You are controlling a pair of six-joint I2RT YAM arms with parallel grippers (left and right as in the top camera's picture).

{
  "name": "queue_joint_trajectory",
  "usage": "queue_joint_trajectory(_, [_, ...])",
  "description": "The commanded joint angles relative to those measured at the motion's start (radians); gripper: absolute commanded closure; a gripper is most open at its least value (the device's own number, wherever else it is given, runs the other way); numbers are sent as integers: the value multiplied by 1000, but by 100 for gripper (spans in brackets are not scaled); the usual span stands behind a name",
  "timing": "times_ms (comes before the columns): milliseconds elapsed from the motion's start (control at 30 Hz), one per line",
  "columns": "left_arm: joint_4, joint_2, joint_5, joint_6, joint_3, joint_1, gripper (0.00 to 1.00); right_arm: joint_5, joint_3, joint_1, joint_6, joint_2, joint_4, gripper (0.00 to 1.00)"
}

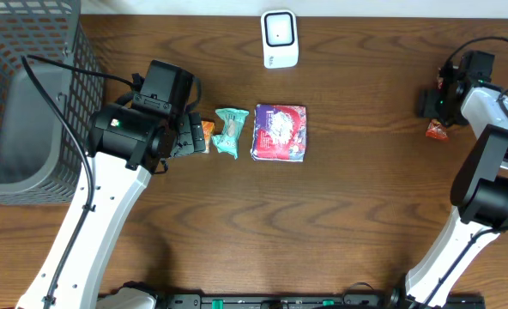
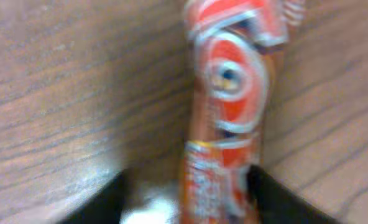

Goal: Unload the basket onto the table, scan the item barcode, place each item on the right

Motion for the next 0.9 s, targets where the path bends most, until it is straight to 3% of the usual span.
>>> queue_joint_trajectory(0, [-3,-5,-2,-9,8,5,2,-90,-43,-2,14,11,-13,87])
queue_joint_trajectory(33, [-3,-5,-2,-9,8,5,2,-132,-41,-1,17,11,-15,98])
queue_joint_trajectory(167, [-3,-5,-2,-9,8,5,2,-369,-18,20,28,11,-20,99])
queue_joint_trajectory(300, [-3,-5,-2,-9,8,5,2,-444,39,65,100,9,-31,99])
queue_joint_trajectory(667, [-3,-5,-2,-9,8,5,2,-329,297,363,132,-21,-55,99])
queue_joint_trajectory(867, [-3,-5,-2,-9,8,5,2,-112,357,568,132,-20,95,99])
